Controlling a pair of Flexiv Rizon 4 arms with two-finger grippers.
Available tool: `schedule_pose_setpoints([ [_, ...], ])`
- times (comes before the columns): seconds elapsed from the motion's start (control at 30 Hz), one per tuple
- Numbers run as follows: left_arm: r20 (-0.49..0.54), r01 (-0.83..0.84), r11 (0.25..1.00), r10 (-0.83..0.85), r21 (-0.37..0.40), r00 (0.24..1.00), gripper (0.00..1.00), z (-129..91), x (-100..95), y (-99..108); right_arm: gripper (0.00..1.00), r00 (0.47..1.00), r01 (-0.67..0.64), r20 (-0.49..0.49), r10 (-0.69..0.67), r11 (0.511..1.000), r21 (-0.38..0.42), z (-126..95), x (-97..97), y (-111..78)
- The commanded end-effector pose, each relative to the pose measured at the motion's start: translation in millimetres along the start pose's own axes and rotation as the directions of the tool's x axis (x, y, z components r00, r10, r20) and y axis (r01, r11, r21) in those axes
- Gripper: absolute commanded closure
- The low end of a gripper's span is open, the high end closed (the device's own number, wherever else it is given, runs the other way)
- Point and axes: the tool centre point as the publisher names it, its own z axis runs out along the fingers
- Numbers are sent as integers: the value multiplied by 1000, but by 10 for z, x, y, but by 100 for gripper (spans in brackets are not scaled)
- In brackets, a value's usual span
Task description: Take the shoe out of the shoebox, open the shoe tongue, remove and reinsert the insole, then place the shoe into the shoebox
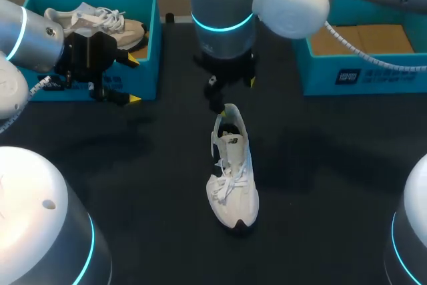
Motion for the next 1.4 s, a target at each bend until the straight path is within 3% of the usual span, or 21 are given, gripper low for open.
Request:
schedule_pose_setpoints([
  [0.03,-1,0,1000,0,-3,1000,0,-8,5,-4,0,938,337,78,-337,942,12,48,34,48],
  [0.2,-1,0,1000,0,-3,1000,0,-8,5,-4,0,897,438,53,-440,898,32,130,-38,101],
  [0.4,-1,0,1000,0,-3,1000,0,-8,5,-4,0,834,551,35,-551,834,-9,339,-140,224],
  [0.83,-1,0,1000,0,-3,1000,0,-8,5,-4,0,736,676,8,-677,735,-47,795,-337,422],
  [1.2,-1,0,1000,0,-3,1000,0,-8,5,-4,0,722,688,-39,-691,722,-71,1086,-245,467],
  [1.4,-1,0,1000,0,-3,1000,0,-8,5,-4,16,727,682,-48,-685,728,-72,1164,-213,476],
])
